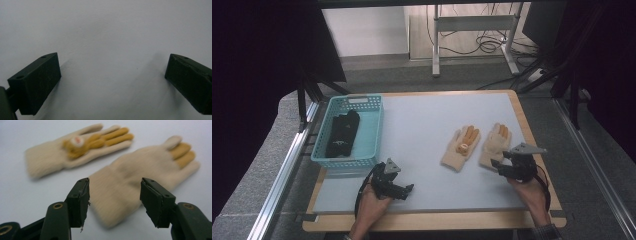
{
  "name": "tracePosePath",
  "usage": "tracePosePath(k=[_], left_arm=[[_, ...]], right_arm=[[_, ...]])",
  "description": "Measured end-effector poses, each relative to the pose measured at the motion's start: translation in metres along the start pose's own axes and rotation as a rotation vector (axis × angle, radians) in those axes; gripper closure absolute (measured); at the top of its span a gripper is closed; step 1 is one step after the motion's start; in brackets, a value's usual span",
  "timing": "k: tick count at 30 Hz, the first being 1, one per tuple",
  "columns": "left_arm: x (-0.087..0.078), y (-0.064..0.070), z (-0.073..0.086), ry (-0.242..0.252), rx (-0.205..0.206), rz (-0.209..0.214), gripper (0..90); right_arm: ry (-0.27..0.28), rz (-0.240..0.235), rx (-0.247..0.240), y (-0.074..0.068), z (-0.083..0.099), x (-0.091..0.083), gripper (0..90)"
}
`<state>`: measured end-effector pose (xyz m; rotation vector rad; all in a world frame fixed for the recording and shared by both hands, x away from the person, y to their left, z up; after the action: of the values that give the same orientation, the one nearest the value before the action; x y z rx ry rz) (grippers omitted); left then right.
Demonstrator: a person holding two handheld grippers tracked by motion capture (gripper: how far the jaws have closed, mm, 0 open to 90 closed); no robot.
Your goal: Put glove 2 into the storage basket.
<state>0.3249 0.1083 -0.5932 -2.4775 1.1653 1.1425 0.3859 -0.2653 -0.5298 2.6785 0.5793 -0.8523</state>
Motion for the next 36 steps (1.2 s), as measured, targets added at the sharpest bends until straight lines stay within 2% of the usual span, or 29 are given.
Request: tracePosePath(k=[4, 6, 10, 12, 14, 15, 18, 21, 25, 28, 36], left_arm=[[0.000, 0.000, 0.000, 0.000, 0.000, 0.000, 0.3], [0.000, 0.000, 0.000, 0.001, 0.000, 0.000, 0.3], [0.000, 0.000, 0.000, 0.002, 0.000, -0.001, 0.3], [0.000, 0.000, 0.000, 0.002, 0.000, 0.000, 0.3], [0.000, 0.000, 0.000, 0.003, 0.000, -0.001, 0.3], [0.000, 0.000, 0.000, 0.003, 0.000, -0.001, 0.3], [0.000, 0.000, 0.000, 0.001, 0.000, 0.000, 0.3], [0.000, 0.000, 0.000, 0.001, 0.000, 0.000, 0.3], [0.000, 0.000, 0.000, 0.001, 0.000, 0.000, 0.3], [0.000, 0.000, 0.000, 0.001, 0.000, 0.000, 0.3], [0.000, 0.000, 0.000, 0.003, 0.000, -0.001, 0.3]], right_arm=[[-0.006, 0.029, -0.014, 0.015, -0.014, 0.019, 39.2], [-0.021, 0.038, -0.010, 0.022, -0.019, 0.031, 33.5], [-0.048, 0.033, -0.010, 0.026, -0.024, 0.056, 27.2], [-0.079, 0.038, -0.031, 0.024, -0.022, 0.069, 26.8], [-0.099, 0.075, -0.071, 0.026, -0.018, 0.077, 29.8], [-0.101, 0.087, -0.077, 0.027, -0.017, 0.078, 35.5], [-0.122, 0.090, -0.052, 0.031, -0.015, 0.074, 51.0], [-0.144, 0.091, -0.030, 0.032, -0.014, 0.070, 58.0], [-0.140, 0.092, 0.006, 0.032, -0.014, 0.068, 60.5], [-0.122, 0.086, -0.012, 0.031, -0.015, 0.062, 61.8], [-0.085, 0.059, -0.021, 0.024, -0.021, 0.040, 62.4]])
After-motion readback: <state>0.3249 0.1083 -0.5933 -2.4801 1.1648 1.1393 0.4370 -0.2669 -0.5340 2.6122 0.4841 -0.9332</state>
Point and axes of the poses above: each handheld gripper's, and its own axes: x roughly forward along the jaws, z roughly out of its underside, y roughly to its right, the point moved 6 cm from there along x, roughly forward along the jaws, and after that the axes turned 9 degrees about z, right-handed, at the moved point
